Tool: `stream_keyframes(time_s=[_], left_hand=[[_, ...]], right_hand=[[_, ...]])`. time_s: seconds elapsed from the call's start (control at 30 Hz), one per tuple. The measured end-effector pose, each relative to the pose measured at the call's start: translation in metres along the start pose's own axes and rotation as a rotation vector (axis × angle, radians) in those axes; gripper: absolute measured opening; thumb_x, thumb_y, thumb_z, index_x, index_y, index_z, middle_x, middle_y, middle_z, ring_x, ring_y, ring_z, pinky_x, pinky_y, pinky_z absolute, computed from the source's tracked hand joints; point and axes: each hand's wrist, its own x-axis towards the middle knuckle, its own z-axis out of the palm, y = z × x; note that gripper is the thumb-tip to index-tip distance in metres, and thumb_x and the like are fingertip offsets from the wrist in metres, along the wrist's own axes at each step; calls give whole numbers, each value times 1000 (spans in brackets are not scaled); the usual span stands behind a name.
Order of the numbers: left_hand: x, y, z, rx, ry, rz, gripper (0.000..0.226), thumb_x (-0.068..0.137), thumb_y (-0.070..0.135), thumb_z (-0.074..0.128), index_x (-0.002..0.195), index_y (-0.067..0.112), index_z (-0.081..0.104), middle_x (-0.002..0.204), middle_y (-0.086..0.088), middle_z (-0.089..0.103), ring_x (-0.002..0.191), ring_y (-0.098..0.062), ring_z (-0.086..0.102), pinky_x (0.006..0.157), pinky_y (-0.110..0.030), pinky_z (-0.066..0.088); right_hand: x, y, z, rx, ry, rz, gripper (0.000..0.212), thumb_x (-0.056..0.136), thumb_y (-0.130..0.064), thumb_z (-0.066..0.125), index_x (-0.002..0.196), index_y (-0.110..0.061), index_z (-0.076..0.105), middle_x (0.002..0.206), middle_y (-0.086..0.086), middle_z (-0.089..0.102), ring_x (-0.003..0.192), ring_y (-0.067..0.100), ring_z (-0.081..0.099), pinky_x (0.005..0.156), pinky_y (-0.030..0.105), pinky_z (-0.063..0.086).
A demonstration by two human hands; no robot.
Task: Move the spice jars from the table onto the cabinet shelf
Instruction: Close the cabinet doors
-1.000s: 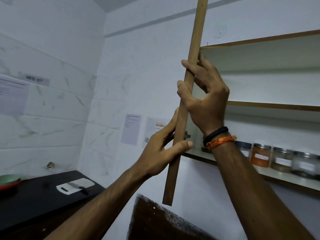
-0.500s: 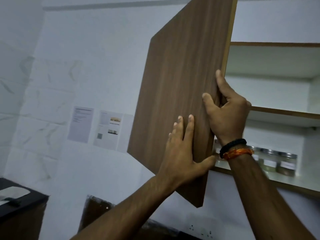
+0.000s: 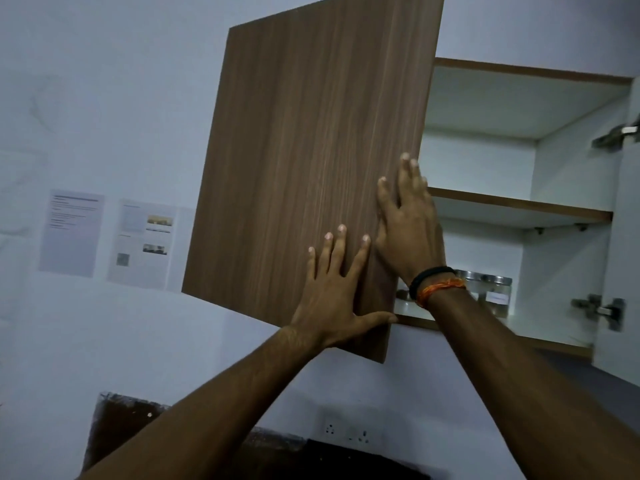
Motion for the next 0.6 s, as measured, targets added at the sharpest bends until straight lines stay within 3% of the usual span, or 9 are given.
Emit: stream_keyframes(time_s=[0.13, 0.27, 0.6], left_hand=[[6, -12, 17, 90, -95, 36, 122, 74, 83, 56, 157, 30, -16, 162, -9, -32, 150, -34, -27, 120, -66, -1], [13, -23, 32, 173, -127, 57, 123, 75, 78, 61, 156, 31, -20, 162, -8, -33, 149, -35, -28, 121, -64, -4], [36, -31, 68, 284, -166, 26, 128, 73, 70, 69, 156, 29, -20, 162, -11, -31, 148, -39, -26, 120, -64, -4]], right_hand=[[-6, 13, 21, -76, -176, -88, 78, 95, -29, 56, 156, -4, 15, 165, 19, -1, 153, 32, -6, 124, 46, -4], [-9, 24, 38, -26, -214, -59, 74, 97, -19, 52, 157, -5, 11, 166, 17, -3, 153, 30, -6, 122, 41, -5], [-22, 48, 77, 93, -329, -22, 70, 99, -6, 44, 157, -5, 4, 165, 14, -11, 153, 26, -11, 125, 38, 12]])
